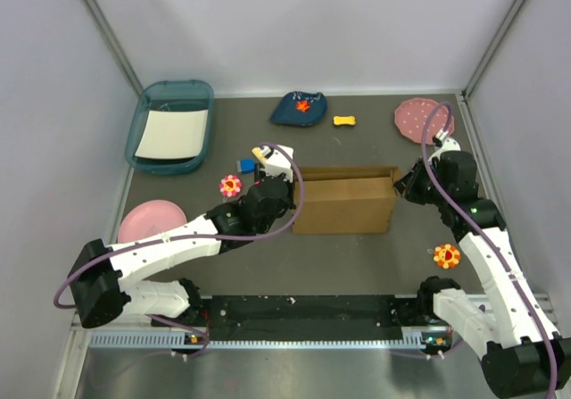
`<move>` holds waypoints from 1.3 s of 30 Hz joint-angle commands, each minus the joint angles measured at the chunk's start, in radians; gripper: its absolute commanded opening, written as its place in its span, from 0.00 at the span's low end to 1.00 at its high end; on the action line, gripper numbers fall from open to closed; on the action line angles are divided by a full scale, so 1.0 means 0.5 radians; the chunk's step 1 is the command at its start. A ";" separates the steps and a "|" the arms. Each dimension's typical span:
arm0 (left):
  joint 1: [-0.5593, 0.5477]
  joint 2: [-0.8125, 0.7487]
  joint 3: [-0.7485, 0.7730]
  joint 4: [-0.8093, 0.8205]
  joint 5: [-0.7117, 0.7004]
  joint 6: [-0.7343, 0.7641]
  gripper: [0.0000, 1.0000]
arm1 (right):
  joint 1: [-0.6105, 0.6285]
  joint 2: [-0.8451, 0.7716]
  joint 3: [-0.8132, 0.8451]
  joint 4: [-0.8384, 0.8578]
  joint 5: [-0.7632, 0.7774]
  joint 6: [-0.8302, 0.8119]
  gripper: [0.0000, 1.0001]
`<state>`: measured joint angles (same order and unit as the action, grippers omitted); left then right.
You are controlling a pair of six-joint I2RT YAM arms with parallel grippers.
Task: Fold the paper box
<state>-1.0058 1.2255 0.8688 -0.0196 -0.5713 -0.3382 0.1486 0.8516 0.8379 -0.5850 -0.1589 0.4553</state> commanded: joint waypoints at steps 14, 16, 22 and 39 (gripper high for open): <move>-0.062 0.108 -0.139 -0.068 0.278 -0.177 0.00 | 0.034 0.024 -0.068 -0.152 -0.032 -0.012 0.00; -0.084 0.117 -0.164 -0.065 0.247 -0.177 0.00 | 0.034 0.024 -0.071 -0.152 -0.038 -0.015 0.00; -0.167 0.141 -0.237 -0.019 0.133 -0.161 0.00 | 0.034 0.003 -0.071 -0.152 -0.041 -0.009 0.00; -0.234 0.160 -0.342 0.076 -0.042 -0.134 0.00 | 0.031 -0.080 0.039 -0.152 -0.023 0.065 0.28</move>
<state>-1.0885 1.2331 0.7570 0.1822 -0.7238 -0.3893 0.1490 0.8169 0.8310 -0.6079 -0.1738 0.4732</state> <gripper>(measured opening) 0.012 0.267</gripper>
